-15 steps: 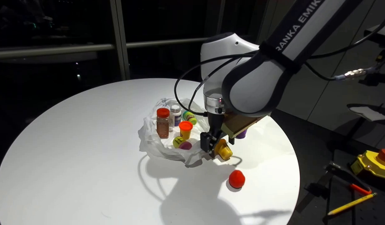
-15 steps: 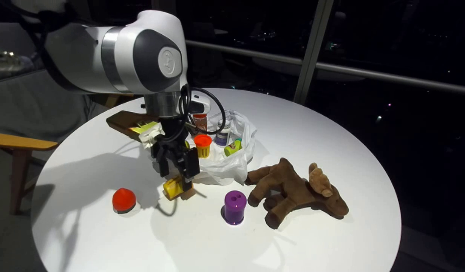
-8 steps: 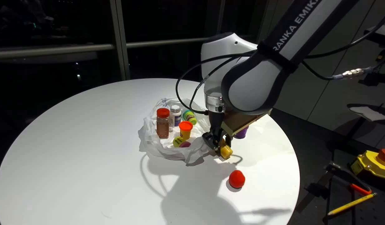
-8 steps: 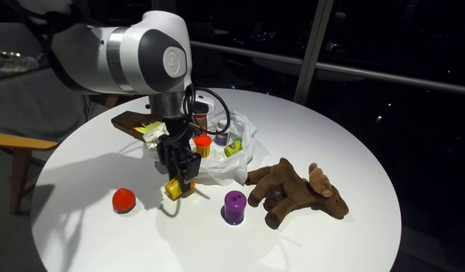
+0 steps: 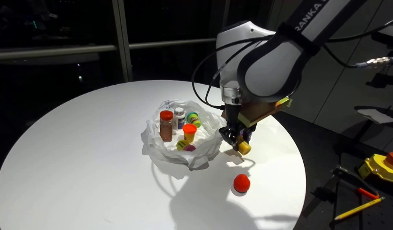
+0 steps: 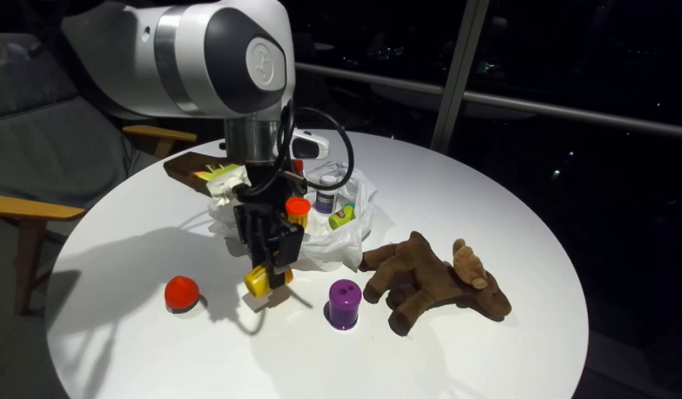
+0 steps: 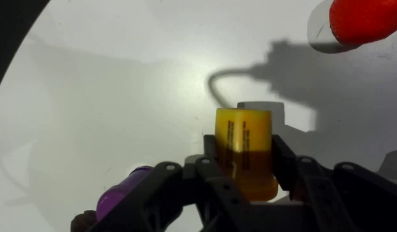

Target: Put all the objects in the white plastic bag

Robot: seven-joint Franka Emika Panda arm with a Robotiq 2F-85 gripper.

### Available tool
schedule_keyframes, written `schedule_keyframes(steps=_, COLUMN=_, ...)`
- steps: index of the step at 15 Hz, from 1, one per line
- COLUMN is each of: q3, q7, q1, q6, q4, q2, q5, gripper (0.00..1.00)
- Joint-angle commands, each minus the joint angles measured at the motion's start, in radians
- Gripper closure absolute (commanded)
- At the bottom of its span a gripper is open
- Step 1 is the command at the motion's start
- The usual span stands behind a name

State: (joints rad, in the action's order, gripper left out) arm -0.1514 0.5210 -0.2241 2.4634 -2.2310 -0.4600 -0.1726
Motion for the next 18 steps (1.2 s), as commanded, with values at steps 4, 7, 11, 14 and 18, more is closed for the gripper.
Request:
schedule_keyframes(steps=4, q3=0.04, q7=0.001, q1=0.009, q6=-0.124, q4=-0.003, q2=0.214, q5=-0.033, gripper=0.81)
schedule_keyframes(steps=7, q3=0.078, q7=0.05, q1=0.007, q6=-0.065, q4=0.062, q2=0.18, q5=-0.032, gripper=0.81)
schedule_keyframes(steps=11, q3=0.095, q7=0.133, q1=0.002, q6=-0.077, q4=0.186, q2=0.044, q5=-0.02, gripper=0.81)
schedule_keyframes(steps=14, q3=0.078, q7=0.203, q1=-0.011, q6=-0.086, q4=0.281, q2=-0.058, q5=-0.017, gripper=0.81)
schedule_keyframes(steps=18, q3=0.035, q7=0.277, q1=-0.029, q6=-0.086, q4=0.395, q2=-0.155, q5=-0.036, gripper=0.81)
